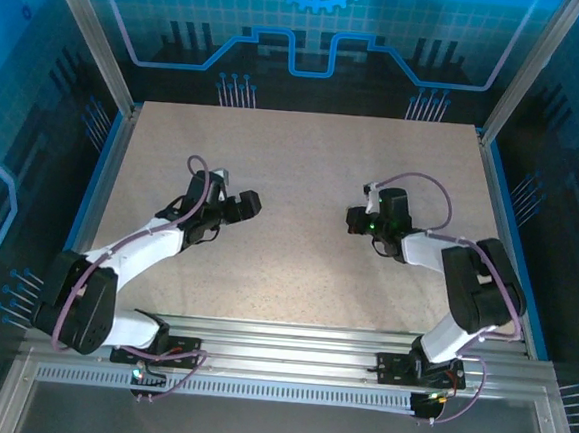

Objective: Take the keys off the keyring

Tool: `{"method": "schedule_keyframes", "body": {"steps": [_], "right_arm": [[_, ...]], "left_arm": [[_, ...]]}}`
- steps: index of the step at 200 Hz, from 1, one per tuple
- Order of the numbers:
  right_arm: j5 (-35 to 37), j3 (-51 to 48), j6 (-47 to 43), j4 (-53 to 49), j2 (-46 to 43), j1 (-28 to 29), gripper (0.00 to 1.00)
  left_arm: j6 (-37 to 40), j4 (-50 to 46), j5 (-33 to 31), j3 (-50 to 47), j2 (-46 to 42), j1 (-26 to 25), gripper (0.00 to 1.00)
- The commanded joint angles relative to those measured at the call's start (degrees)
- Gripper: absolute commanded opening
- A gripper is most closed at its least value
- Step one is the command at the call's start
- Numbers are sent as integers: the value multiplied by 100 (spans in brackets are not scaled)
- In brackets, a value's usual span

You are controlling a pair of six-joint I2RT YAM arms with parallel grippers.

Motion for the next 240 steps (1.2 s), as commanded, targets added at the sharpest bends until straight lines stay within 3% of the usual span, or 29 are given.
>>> {"method": "schedule_keyframes", "body": {"steps": [1, 34, 49, 67, 101, 102, 107, 110, 139, 158, 172, 190, 208, 229, 240], "right_arm": [[-14, 196, 395, 191, 416, -156, 0], [35, 313, 613, 143, 805, -306, 11], [69, 313, 625, 21, 763, -361, 23], [210, 217, 562, -242, 457, -423, 40], [565, -2, 619, -1007, -442, -791, 53], [574, 0, 612, -1037, -468, -797, 55], [641, 8, 563, -1177, -655, -811, 95], [703, 23, 526, -1269, -751, -808, 99], [1320, 447, -15, -2132, -1583, -752, 100], [2677, 855, -414, -2858, -1841, -567, 100], [3701, 842, -885, -2813, -1952, -427, 100], [4085, 517, -1334, -2400, -2013, -469, 100], [4176, -184, -1965, -977, -1981, -464, 100], [3907, -1419, -2592, 1969, -1760, -455, 100], [3733, -1466, -2538, 1999, -1617, -486, 100]], "left_arm": [[75, -167, -26, -90, -221, 40, 99], [66, -224, -25, -91, -298, 40, 99], [72, -226, -51, -104, -343, 40, 99], [76, -278, -121, -96, -410, 40, 99], [163, -360, -418, -55, -598, 91, 99], [166, -365, -439, -53, -608, 92, 99], [170, -398, -566, -40, -660, 99, 99], [195, -436, -656, -28, -692, 110, 99], [640, -997, -1716, 305, -967, 237, 99], [1543, -1278, -2341, 461, -1041, 328, 99], [2356, -1083, -2838, 231, -1157, 367, 99], [3021, -185, -2826, -397, -1242, 636, 100], [2813, 1154, -2558, -1114, -1125, 1054, 100], [2861, 2752, -2529, -1680, -490, 1233, 100], [3095, 3503, -2644, -1801, -19, 1237, 100]]}}
